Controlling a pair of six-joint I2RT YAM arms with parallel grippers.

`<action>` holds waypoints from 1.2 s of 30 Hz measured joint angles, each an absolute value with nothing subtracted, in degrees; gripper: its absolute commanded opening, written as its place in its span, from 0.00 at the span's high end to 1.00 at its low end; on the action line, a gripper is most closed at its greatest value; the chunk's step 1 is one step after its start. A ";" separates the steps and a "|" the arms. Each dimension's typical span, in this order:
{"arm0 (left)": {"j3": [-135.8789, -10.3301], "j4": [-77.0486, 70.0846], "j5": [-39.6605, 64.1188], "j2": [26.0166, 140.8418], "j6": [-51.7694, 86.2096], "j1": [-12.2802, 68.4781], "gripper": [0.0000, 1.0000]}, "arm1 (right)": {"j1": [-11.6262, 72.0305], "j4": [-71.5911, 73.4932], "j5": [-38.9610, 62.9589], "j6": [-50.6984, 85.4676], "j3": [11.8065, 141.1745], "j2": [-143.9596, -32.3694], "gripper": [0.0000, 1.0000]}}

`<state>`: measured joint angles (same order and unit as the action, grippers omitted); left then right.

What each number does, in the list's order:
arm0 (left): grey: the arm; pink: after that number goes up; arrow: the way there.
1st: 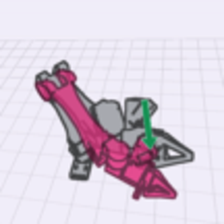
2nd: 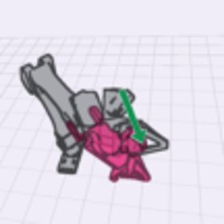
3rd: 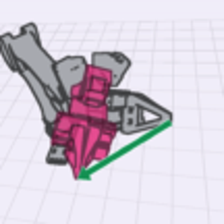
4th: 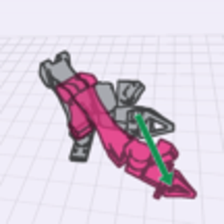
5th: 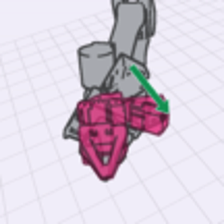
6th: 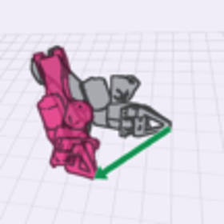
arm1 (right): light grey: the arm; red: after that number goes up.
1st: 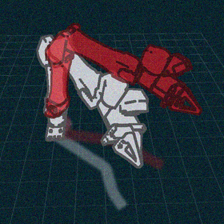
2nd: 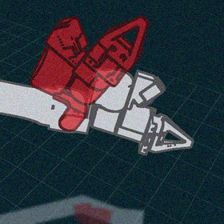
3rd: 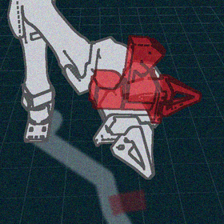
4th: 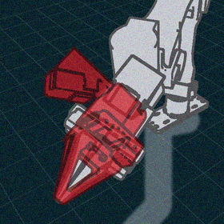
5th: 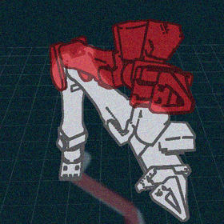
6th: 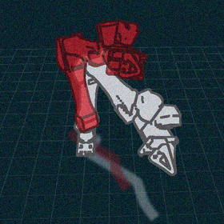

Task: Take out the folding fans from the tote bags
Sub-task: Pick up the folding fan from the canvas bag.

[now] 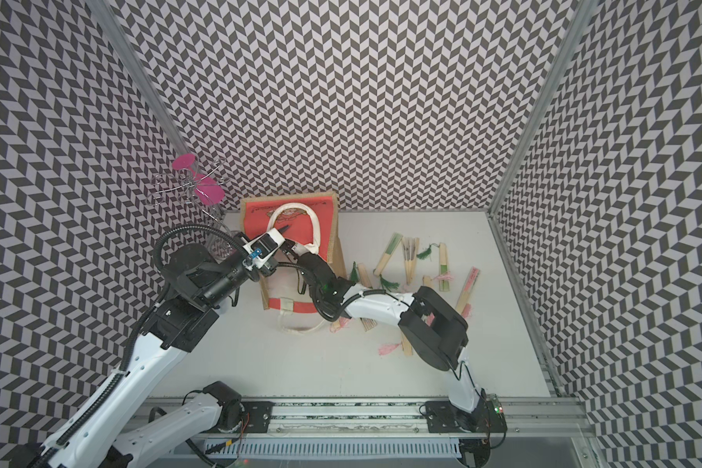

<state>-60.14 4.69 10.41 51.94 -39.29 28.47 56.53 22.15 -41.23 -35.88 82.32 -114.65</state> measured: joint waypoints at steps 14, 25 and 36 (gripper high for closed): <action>-66.39 11.25 16.36 54.92 -40.64 28.49 1.00 | 56.86 22.50 -39.68 -39.48 83.07 -115.37 0.36; -71.31 19.16 18.68 56.99 -41.74 28.53 1.00 | 55.31 27.46 -42.22 -49.89 92.33 -122.93 0.31; -80.25 31.92 23.77 58.46 -42.87 31.64 1.00 | 54.98 47.05 -50.48 -65.60 92.99 -123.09 0.28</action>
<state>-80.25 31.92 23.77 58.46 -42.87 31.64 54.98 47.05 -50.48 -65.60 92.99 -123.09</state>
